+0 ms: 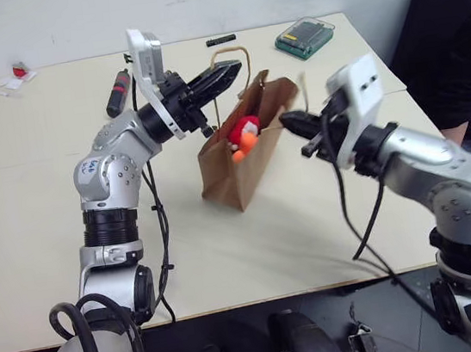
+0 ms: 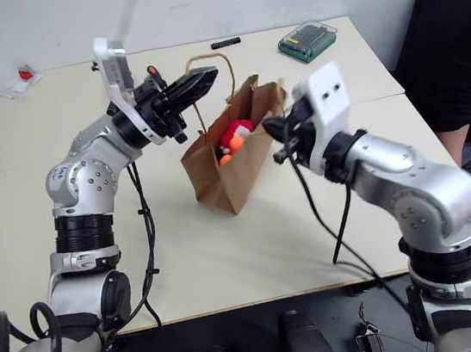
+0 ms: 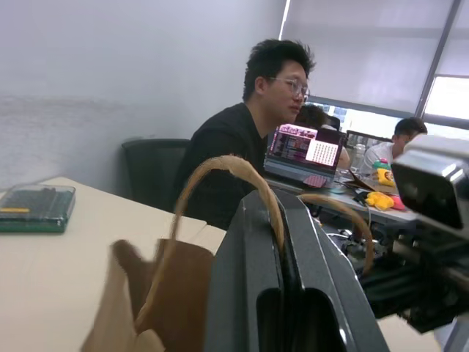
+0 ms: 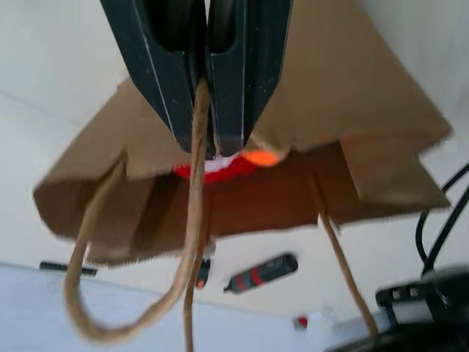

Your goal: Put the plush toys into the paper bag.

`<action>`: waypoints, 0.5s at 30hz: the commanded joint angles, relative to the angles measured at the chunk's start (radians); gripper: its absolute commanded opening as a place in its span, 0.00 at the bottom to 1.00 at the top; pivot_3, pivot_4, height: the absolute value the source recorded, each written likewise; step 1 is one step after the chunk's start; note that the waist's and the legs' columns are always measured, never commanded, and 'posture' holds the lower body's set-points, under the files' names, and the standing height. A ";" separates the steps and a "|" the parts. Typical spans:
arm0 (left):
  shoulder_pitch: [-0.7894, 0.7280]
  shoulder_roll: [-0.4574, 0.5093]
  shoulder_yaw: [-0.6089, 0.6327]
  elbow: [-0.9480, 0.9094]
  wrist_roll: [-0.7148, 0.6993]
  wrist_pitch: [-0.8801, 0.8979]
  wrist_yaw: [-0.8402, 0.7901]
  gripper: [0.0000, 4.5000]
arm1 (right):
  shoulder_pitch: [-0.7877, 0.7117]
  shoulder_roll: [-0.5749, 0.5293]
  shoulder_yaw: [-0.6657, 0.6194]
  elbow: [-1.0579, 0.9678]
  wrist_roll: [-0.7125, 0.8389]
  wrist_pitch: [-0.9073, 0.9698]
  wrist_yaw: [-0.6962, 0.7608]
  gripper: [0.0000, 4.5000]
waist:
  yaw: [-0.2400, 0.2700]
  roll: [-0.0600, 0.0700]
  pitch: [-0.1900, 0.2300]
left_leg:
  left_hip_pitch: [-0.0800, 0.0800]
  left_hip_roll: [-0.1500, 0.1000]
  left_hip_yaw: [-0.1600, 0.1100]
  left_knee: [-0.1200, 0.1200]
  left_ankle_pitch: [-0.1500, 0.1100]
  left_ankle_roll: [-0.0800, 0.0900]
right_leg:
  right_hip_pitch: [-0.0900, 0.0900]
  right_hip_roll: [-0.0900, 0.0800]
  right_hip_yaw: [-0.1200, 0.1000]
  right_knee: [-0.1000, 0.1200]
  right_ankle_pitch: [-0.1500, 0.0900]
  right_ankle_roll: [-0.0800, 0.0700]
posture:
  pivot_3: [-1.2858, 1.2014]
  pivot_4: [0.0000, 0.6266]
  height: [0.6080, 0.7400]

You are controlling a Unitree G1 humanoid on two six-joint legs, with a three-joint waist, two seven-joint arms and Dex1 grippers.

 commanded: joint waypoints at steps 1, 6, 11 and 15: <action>0.012 0.009 0.005 -0.062 -0.008 -0.002 0.003 0.00 | 0.012 0.004 0.009 -0.039 -0.049 -0.065 0.018 0.01 | 0.000 0.000 0.000 | 0.000 0.000 0.000 0.000 0.000 0.000 | 0.000 0.000 0.000 0.000 0.000 0.000 | 0.52 0.24 1.00; 0.040 0.052 0.040 -0.093 -0.035 0.064 0.027 0.04 | 0.020 0.045 -0.013 -0.041 -0.057 -0.097 0.013 0.05 | -0.002 0.000 0.000 | 0.001 0.000 0.000 0.001 0.000 0.000 | 0.000 0.000 0.000 0.002 0.000 0.000 | 0.52 0.24 1.00; 0.072 0.115 0.077 -0.165 -0.082 0.132 0.023 0.34 | 0.025 0.060 -0.110 -0.067 0.071 -0.054 0.039 0.37 | -0.001 0.000 0.000 | 0.001 0.000 0.000 0.001 0.000 0.000 | 0.000 0.000 0.000 0.003 0.000 0.000 | 0.52 0.24 1.00; 0.114 0.169 0.099 -0.237 -0.115 0.179 0.024 0.62 | 0.053 0.015 -0.162 -0.108 0.143 -0.021 0.066 0.68 | 0.001 0.000 0.000 | 0.001 0.000 -0.001 0.001 0.000 0.000 | 0.000 -0.001 -0.001 0.002 0.000 0.000 | 0.52 0.24 1.00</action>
